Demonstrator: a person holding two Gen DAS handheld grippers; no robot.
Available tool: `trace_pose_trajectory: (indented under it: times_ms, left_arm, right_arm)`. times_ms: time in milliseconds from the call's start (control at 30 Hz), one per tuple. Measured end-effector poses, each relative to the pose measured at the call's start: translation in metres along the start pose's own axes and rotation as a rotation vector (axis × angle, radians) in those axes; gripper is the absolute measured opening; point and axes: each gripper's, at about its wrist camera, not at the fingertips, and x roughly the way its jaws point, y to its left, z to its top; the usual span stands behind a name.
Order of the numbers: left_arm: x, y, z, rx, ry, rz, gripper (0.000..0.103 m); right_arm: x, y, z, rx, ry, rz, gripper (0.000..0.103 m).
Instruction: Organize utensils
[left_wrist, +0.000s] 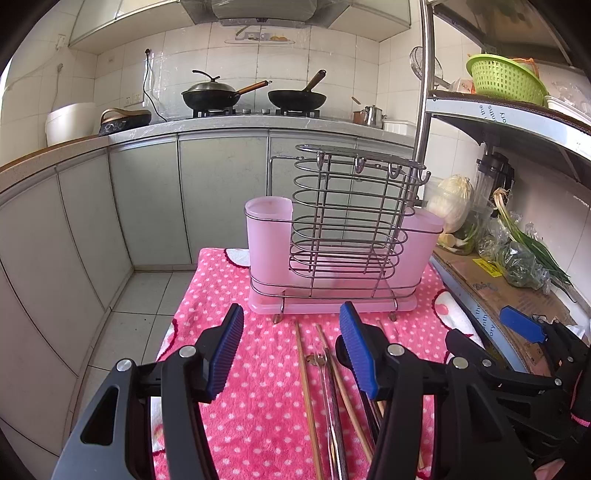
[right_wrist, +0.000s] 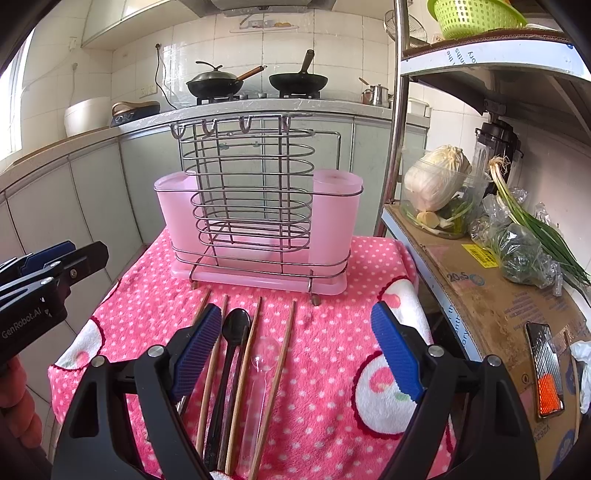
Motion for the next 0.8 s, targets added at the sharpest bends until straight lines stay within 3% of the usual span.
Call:
trace_pose_trajectory:
  times_ms: [800]
  left_arm:
    - [-0.0034,-0.0013,0.0017,0.0,-0.014,0.0,0.053]
  right_arm:
    - [-0.0005,-0.0002,-0.0004,0.0,-0.004,0.002,0.084]
